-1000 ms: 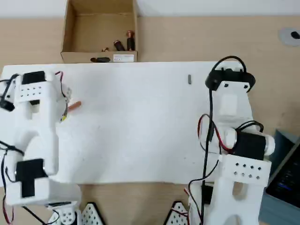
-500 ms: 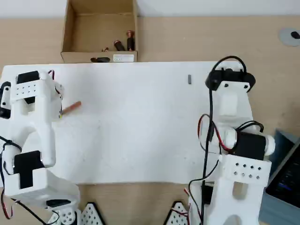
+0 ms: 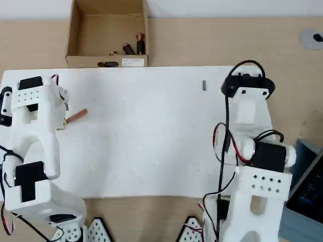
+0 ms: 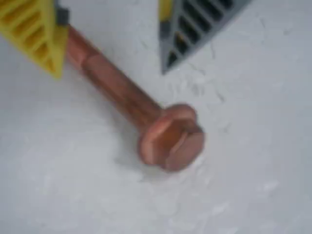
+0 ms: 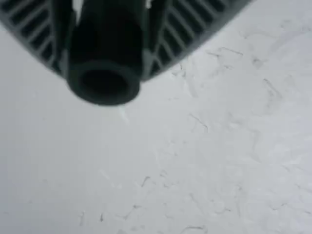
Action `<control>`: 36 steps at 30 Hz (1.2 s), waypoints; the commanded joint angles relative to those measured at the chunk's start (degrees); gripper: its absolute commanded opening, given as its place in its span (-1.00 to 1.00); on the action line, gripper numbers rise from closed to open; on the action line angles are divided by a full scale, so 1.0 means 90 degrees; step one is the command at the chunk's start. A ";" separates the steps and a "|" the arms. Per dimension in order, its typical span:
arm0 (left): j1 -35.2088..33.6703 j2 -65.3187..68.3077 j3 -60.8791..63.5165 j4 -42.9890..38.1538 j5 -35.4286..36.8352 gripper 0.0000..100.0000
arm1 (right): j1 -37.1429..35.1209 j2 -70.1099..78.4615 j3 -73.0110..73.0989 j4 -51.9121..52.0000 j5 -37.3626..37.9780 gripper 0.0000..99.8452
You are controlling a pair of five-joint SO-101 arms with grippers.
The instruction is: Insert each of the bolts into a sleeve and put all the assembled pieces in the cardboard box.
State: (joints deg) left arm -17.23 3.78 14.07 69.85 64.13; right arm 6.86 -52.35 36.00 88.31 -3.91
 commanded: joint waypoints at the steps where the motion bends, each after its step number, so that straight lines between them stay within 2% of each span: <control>1: -0.0020 -0.0034 -0.0068 -0.0029 0.0029 -0.72 | 0.0073 -0.0161 0.0005 -0.0098 -0.0010 -0.98; 12: -0.0029 -0.0024 0.0625 -0.0527 0.0029 -0.72 | 0.0063 -0.0161 -0.0024 -0.0088 -0.0010 -0.98; 22: -0.0049 -0.0024 0.1221 -0.1368 0.0010 -0.72 | 0.0063 -0.0171 -0.0024 -0.0088 -0.0010 -0.98; 36: -0.0059 -0.0015 0.1778 -0.1729 0.0020 -0.77 | 0.0063 -0.0181 -0.0034 -0.0088 0.0000 -0.98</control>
State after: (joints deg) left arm -17.23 3.16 28.84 55.16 64.31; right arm 6.86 -52.35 36.00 88.31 -3.91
